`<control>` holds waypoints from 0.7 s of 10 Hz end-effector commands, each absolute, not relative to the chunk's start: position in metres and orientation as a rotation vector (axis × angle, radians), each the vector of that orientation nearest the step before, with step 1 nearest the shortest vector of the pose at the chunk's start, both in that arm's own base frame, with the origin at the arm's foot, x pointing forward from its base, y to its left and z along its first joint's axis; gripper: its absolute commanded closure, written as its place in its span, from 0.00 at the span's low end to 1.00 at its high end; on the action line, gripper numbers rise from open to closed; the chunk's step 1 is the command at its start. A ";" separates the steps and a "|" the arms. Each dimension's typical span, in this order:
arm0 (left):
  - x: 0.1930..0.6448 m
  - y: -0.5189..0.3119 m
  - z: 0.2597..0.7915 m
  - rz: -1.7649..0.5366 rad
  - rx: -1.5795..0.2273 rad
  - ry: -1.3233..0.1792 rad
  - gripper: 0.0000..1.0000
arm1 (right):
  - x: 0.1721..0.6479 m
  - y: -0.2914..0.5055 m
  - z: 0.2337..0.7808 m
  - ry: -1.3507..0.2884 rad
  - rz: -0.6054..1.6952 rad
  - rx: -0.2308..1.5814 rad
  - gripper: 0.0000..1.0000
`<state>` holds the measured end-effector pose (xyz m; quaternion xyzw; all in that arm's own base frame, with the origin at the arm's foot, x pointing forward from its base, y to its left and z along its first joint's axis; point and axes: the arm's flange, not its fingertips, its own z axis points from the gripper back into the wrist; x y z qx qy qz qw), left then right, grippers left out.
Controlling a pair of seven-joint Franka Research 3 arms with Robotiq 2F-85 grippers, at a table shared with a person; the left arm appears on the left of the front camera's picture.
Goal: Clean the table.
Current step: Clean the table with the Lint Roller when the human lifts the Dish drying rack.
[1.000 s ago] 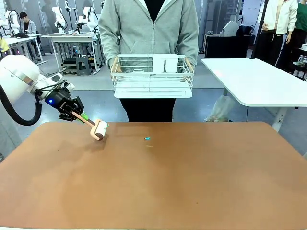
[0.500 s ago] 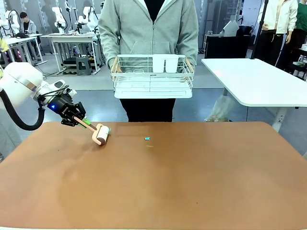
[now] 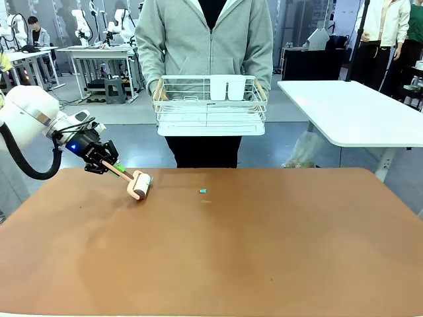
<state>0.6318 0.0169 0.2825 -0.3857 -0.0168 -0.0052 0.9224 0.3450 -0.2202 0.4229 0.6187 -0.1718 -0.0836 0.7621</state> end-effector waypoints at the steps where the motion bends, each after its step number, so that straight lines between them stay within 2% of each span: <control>1: 0.632 0.017 0.282 -0.011 -0.792 -0.034 0.79 | 0.345 -0.219 0.425 -0.391 -0.172 1.354 0.00; 4: 0.627 -0.074 0.257 -0.009 -0.792 0.021 0.79 | 0.345 -0.219 0.425 -0.391 -0.172 1.354 0.00; 7: 0.603 -0.213 0.228 -0.086 -0.757 0.013 0.79 | 0.345 -0.219 0.425 -0.391 -0.172 1.354 0.00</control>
